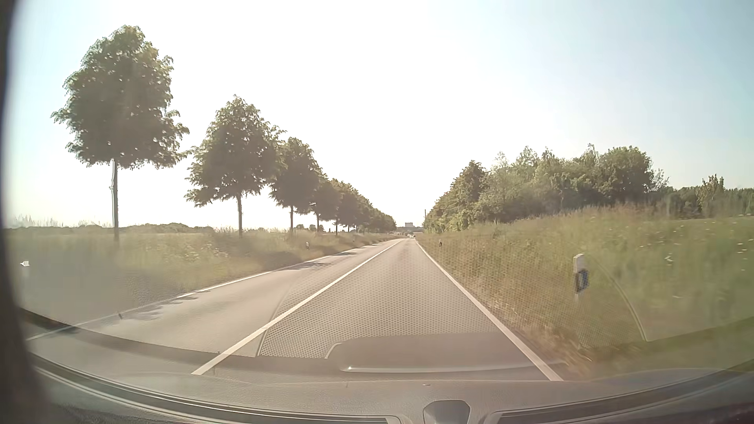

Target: Follow the waypoints while adhering to traffic rules and regulations

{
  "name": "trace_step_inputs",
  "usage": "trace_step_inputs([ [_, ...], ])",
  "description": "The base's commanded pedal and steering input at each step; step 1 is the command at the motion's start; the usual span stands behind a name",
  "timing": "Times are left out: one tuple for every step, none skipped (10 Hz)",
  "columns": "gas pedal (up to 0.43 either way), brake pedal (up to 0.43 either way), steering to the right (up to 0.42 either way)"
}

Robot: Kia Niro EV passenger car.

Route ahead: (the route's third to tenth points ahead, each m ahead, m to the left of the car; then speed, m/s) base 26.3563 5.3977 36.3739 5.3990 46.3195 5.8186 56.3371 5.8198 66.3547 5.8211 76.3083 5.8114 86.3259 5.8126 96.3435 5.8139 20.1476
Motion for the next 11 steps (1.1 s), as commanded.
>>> trace_step_inputs([
  [0.220, 0.006, -0.001],
  [0.220, 0.006, -0.001],
  [0.220, 0.006, -0.001],
  [0.220, 0.006, -0.001],
  [0.220, 0.006, -0.001],
  [0.220, 0.006, -0.001],
  [0.220, 0.006, 0.000],
  [0.220, 0.006, 0.000],
  [0.220, 0.006, 0.000],
  [0.220, 0.006, 0.000],
  [0.220, 0.006, 0.000],
])
